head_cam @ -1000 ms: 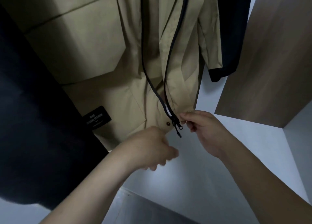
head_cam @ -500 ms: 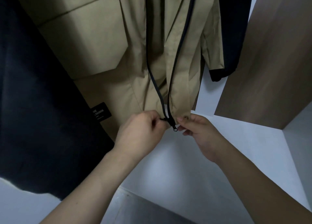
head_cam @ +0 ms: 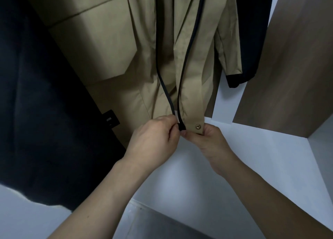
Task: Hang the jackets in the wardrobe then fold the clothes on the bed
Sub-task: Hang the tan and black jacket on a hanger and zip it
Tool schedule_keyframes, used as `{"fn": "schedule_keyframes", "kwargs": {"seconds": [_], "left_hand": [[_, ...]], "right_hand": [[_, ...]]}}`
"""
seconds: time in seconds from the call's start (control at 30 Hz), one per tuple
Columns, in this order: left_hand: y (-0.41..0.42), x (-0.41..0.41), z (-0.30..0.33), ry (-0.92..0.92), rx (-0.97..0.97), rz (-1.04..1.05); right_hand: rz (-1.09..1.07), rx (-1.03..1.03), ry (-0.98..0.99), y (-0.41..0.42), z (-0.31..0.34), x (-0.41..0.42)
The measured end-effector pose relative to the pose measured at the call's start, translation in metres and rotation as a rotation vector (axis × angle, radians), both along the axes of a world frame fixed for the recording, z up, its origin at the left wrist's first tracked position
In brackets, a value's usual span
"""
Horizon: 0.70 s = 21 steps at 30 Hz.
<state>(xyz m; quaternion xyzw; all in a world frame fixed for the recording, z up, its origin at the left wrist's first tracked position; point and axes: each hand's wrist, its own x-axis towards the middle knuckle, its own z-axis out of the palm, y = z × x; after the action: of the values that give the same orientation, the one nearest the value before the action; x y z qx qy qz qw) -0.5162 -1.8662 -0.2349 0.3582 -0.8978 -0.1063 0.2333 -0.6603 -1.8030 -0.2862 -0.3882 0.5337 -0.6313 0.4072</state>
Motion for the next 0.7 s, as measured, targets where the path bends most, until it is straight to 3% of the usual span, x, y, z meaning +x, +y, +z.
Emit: {"fn": "schedule_keyframes", "kwargs": {"seconds": [0.23, 0.47, 0.7], "left_hand": [[0.002, -0.002, 0.0, 0.008, -0.032, 0.073], [0.003, -0.007, -0.003, 0.059, -0.046, 0.125], [0.008, -0.011, 0.0, 0.082, -0.149, 0.207]], "right_hand": [[-0.106, 0.049, 0.109, -0.003, -0.009, -0.003], [-0.091, 0.028, 0.023, -0.003, -0.01, 0.0], [-0.151, 0.133, -0.032, -0.005, -0.015, -0.007]]}}
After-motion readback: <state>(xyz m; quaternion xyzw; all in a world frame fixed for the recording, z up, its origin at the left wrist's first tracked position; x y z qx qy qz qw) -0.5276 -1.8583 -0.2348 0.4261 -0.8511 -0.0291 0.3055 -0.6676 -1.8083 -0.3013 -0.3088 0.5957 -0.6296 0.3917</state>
